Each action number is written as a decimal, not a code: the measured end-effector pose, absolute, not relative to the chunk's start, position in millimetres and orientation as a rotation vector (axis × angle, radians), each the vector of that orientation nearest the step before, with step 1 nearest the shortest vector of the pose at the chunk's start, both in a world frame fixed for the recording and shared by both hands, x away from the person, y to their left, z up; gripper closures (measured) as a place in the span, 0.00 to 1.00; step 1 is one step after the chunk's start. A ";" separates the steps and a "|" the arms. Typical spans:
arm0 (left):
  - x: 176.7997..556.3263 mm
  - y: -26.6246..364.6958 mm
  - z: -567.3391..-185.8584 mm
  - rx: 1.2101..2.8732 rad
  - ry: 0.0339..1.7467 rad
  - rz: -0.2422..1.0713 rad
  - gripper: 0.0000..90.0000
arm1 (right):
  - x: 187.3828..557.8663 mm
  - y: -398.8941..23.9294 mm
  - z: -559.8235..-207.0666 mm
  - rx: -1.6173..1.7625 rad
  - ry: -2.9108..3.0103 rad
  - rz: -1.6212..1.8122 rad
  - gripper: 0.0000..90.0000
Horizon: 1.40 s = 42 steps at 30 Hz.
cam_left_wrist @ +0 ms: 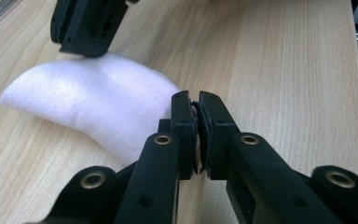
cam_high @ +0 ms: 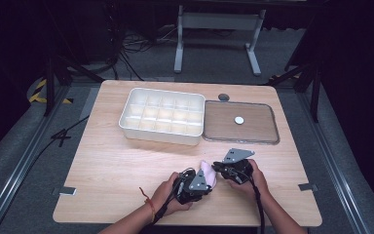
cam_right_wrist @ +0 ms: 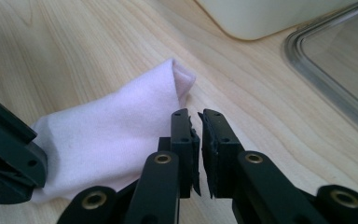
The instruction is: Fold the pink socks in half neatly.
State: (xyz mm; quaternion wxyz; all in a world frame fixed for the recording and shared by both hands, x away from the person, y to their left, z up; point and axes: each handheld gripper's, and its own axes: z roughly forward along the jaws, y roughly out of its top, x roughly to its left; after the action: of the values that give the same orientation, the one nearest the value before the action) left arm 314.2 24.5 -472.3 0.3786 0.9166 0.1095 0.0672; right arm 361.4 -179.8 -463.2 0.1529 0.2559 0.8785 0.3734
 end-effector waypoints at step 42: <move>320.5 28.3 -474.7 2.321 0.342 0.134 0.96 | 367.2 -180.8 -445.4 0.714 2.390 1.161 0.93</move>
State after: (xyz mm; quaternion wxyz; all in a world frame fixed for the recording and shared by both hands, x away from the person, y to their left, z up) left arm 320.5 28.3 -474.7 0.3858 0.9113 0.1341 0.0524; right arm 367.2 -180.8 -445.4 0.1938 0.2546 0.8522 0.4139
